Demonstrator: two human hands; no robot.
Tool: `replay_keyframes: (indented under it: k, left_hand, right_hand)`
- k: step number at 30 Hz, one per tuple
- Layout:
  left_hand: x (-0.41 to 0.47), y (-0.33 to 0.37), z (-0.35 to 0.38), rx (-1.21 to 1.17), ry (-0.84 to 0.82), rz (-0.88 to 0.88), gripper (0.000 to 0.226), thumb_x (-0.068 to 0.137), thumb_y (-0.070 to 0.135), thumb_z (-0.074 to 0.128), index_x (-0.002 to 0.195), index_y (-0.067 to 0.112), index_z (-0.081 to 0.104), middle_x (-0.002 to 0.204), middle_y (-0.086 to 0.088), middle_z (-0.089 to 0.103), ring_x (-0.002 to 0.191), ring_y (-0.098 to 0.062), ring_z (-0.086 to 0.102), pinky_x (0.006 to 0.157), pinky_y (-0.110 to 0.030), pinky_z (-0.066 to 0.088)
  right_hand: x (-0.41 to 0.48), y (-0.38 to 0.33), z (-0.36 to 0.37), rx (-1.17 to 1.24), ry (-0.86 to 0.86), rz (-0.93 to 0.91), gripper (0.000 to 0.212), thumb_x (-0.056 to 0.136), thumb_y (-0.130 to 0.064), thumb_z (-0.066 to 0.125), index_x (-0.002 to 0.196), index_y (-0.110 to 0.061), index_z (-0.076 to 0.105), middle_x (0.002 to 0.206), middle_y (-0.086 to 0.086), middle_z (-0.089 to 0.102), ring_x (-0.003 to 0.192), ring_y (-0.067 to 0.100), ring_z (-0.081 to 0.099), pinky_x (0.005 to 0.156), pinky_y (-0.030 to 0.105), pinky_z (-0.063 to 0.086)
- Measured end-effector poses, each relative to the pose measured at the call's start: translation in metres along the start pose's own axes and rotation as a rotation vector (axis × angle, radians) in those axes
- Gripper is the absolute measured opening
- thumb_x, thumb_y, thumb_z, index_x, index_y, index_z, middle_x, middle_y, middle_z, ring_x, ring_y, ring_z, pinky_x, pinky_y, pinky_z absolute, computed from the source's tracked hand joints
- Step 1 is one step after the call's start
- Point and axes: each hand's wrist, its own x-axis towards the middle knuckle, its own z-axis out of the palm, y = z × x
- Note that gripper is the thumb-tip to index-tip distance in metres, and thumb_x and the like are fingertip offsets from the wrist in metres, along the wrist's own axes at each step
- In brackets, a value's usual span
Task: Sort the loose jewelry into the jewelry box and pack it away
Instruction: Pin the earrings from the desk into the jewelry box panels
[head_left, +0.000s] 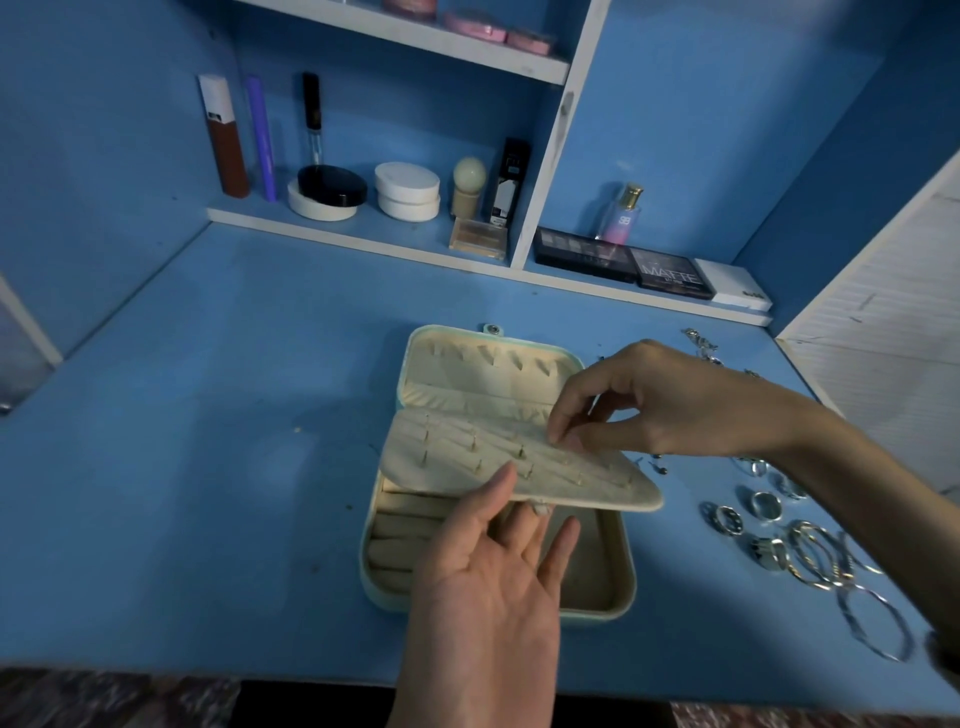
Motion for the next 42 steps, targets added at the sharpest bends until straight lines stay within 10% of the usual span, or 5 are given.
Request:
replay_keyframes:
  k: [18, 27, 38, 42]
  left_hand:
    - [0.002, 0.000, 0.000, -0.007, -0.018, 0.017, 0.074, 0.030, 0.028, 0.095, 0.102, 0.024, 0.075, 0.119, -0.002, 0.068, 0.108, -0.015, 0.065, 0.099, -0.040, 0.036]
    - [0.001, 0.002, 0.000, 0.001, -0.023, 0.005, 0.075, 0.032, 0.028, 0.094, 0.104, 0.025, 0.074, 0.120, -0.001, 0.068, 0.110, -0.014, 0.064, 0.099, -0.039, 0.036]
    - [0.006, 0.002, 0.008, 0.078, -0.001, -0.028, 0.074, 0.023, 0.042, 0.095, 0.094, 0.029, 0.077, 0.119, 0.002, 0.068, 0.107, -0.006, 0.063, 0.090, -0.033, 0.041]
    - [0.006, 0.005, 0.021, 0.168, 0.021, -0.029, 0.045, 0.054, 0.037, 0.083, 0.098, 0.030, 0.077, 0.120, 0.002, 0.068, 0.110, -0.007, 0.063, 0.091, -0.032, 0.041]
  right_hand:
    - [0.011, -0.003, -0.001, -0.014, -0.088, 0.026, 0.011, 0.079, -0.004, 0.064, 0.079, -0.014, 0.069, 0.076, 0.001, 0.068, 0.072, 0.017, 0.063, 0.073, 0.036, 0.053]
    - [0.010, -0.002, 0.004, 0.019, -0.058, 0.072, 0.009, 0.081, -0.008, 0.065, 0.078, -0.015, 0.070, 0.072, -0.005, 0.067, 0.065, 0.000, 0.057, 0.065, 0.015, 0.046]
    - [-0.031, 0.035, 0.010, 0.518, 0.181, -0.027, 0.034, 0.069, 0.018, 0.041, 0.094, 0.003, 0.060, 0.094, 0.015, 0.068, 0.094, 0.028, 0.063, 0.085, 0.028, 0.050]
    - [-0.030, 0.041, 0.019, 0.669, 0.309, -0.036, 0.026, 0.069, 0.006, 0.049, 0.090, -0.004, 0.060, 0.095, 0.017, 0.067, 0.089, 0.029, 0.061, 0.078, 0.031, 0.047]
